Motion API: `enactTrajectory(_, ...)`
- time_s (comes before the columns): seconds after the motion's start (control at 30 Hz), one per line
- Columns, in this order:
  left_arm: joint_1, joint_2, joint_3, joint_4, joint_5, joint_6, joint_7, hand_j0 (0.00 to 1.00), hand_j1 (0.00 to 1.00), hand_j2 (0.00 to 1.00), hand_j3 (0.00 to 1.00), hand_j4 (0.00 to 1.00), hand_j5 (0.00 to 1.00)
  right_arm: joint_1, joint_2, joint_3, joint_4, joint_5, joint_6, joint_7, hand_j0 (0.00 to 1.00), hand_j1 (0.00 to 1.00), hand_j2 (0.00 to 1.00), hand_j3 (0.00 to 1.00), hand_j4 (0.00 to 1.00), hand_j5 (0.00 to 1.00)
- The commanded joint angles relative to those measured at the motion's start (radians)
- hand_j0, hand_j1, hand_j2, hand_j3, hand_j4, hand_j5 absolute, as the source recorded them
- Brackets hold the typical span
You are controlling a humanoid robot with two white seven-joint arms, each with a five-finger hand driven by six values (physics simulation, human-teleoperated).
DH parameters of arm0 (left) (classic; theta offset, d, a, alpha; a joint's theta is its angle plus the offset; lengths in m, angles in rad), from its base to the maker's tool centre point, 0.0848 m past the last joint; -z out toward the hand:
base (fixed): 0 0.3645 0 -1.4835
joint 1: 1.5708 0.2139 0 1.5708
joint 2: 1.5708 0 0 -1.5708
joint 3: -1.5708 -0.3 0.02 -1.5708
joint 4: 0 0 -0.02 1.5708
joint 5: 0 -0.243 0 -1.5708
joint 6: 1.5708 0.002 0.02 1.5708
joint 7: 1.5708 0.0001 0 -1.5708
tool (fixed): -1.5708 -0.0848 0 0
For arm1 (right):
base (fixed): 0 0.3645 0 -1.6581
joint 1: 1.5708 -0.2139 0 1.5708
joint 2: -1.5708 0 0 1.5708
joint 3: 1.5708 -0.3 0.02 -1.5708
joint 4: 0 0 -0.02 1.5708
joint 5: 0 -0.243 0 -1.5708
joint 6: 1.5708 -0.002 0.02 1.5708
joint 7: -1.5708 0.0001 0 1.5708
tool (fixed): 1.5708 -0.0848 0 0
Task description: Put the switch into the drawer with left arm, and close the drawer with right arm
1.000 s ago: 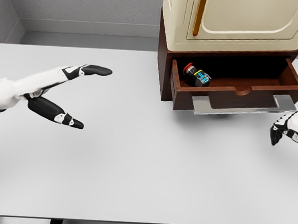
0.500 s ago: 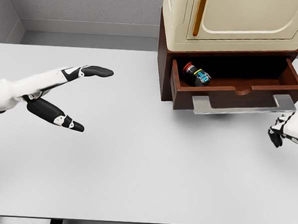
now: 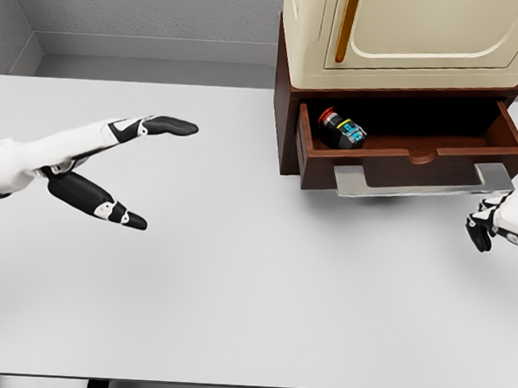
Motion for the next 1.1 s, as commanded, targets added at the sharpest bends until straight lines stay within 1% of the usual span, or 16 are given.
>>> enactTrajectory(0.0,0.0,0.001,0.002,0.0,0.008,0.003,0.0,1.0,1.0,1.0,1.0,1.0,1.0,0.0,-0.012,-0.02,0.001,-0.119,0.024,0.025,0.21,0.21,0.21,0.21,0.21,0.21)
enactTrajectory(0.13,0.0,0.0,-0.004,0.0,0.006,0.003,0.0,1.0,1.0,1.0,1.0,1.0,1.0,0.009,-0.015,-0.018,-0.001,-0.119,0.024,0.088,0.21,0.21,0.21,0.21,0.21,0.21)
enactTrajectory(0.17,-0.002,0.0,-0.024,0.0,0.006,0.003,0.0,1.0,1.0,1.0,1.0,1.0,1.0,0.011,-0.015,-0.018,-0.001,-0.119,0.024,0.104,0.21,0.21,0.21,0.21,0.21,0.21)
enactTrajectory(0.33,-0.002,0.0,-0.026,0.0,0.005,0.003,0.0,1.0,1.0,1.0,1.0,1.0,1.0,0.011,-0.031,-0.02,-0.003,-0.119,0.024,0.186,0.22,0.22,0.22,0.22,0.22,0.22)
enactTrajectory(0.4,-0.002,0.001,-0.027,0.001,0.005,0.003,0.0,1.0,1.0,1.0,1.0,1.0,1.0,-0.002,-0.028,-0.023,-0.003,-0.119,0.024,0.186,0.22,0.22,0.22,0.22,0.22,0.22)
enactTrajectory(0.47,0.0,0.001,-0.027,0.001,0.005,0.003,0.0,1.0,1.0,1.0,1.0,1.0,1.0,-0.022,-0.009,-0.024,-0.003,-0.119,0.024,0.186,0.22,0.22,0.22,0.22,0.22,0.22)
enactTrajectory(0.5,0.0,0.001,-0.027,0.001,0.005,0.003,0.0,1.0,1.0,1.0,1.0,1.0,1.0,-0.043,0.021,-0.023,-0.003,-0.119,0.024,0.191,0.22,0.22,0.22,0.22,0.22,0.22)
enactTrajectory(0.53,0.0,0.001,-0.027,0.001,0.005,0.003,0.0,1.0,1.0,1.0,1.0,1.0,1.0,-0.046,0.038,-0.023,-0.003,-0.119,0.024,0.2,0.22,0.22,0.22,0.22,0.22,0.22)
enactTrajectory(0.63,0.0,0.003,-0.027,0.001,0.005,0.003,0.0,1.0,1.0,1.0,1.0,1.0,1.0,-0.048,0.06,-0.023,-0.003,-0.119,0.024,0.2,0.22,0.22,0.22,0.22,0.22,0.22)
enactTrajectory(0.77,0.0,0.003,-0.027,0.004,0.002,0.003,0.0,1.0,1.0,1.0,1.0,1.0,1.0,-0.06,0.067,-0.023,-0.001,-0.119,0.024,0.2,0.22,0.22,0.22,0.22,0.22,0.22)
enactTrajectory(0.83,0.0,0.001,-0.027,0.006,0.0,0.003,0.0,1.0,1.0,1.0,1.0,1.0,1.0,-0.072,0.086,-0.021,-0.001,-0.119,0.024,0.2,0.22,0.22,0.22,0.22,0.22,0.22)
enactTrajectory(0.97,0.002,0.003,-0.027,0.006,0.0,0.003,0.0,1.0,1.0,1.0,1.0,1.0,1.0,-0.081,0.097,-0.021,0.001,-0.119,0.024,0.203,0.22,0.22,0.22,0.22,0.22,0.22)
enactTrajectory(1.07,0.005,0.006,-0.027,0.001,0.002,0.003,0.0,1.0,1.0,1.0,1.0,1.0,1.0,-0.109,0.104,-0.021,0.001,-0.119,0.024,0.205,0.22,0.22,0.22,0.22,0.22,0.22)
